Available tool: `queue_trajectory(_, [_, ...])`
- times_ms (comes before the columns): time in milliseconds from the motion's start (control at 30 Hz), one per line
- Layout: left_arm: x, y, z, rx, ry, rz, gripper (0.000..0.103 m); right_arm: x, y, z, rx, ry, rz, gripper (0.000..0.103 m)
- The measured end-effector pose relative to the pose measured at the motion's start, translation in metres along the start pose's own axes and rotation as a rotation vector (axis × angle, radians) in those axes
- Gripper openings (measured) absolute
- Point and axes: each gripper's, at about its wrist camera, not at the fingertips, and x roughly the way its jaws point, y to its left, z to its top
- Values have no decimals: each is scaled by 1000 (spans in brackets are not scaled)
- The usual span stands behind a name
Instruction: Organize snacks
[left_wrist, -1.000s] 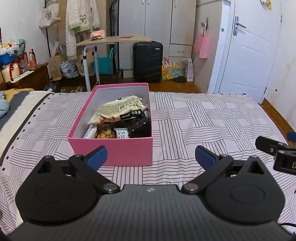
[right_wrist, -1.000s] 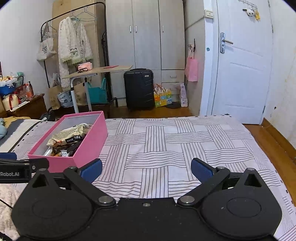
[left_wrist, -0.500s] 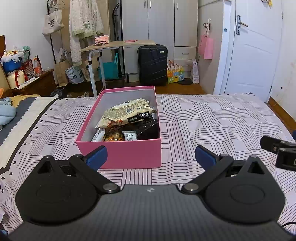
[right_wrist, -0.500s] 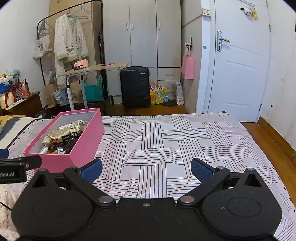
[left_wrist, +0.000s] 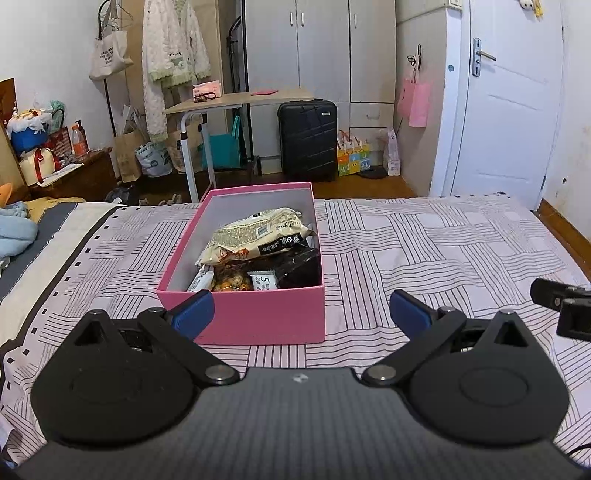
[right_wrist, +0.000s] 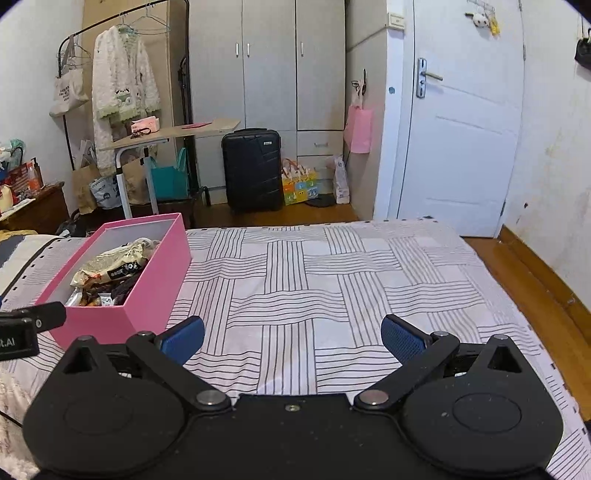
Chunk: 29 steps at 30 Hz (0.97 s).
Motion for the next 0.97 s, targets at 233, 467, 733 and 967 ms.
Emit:
queue_trajectory(233, [3,-1,0,13,22,2,103,1,-1,0,-13,5,-7,103])
queue_trajectory(467, [5,-2,-1,-14,44,-7,103,5,0,1,-19,12,-14,103])
queue_trajectory(733, [4,-6,-4,-20,41,-4,103,7,0,-2,-17,20,-27,103])
queue_trajectory(967, [1,-5,-4,-14,35,-3,103,7,1,-1,-18,22,-29,103])
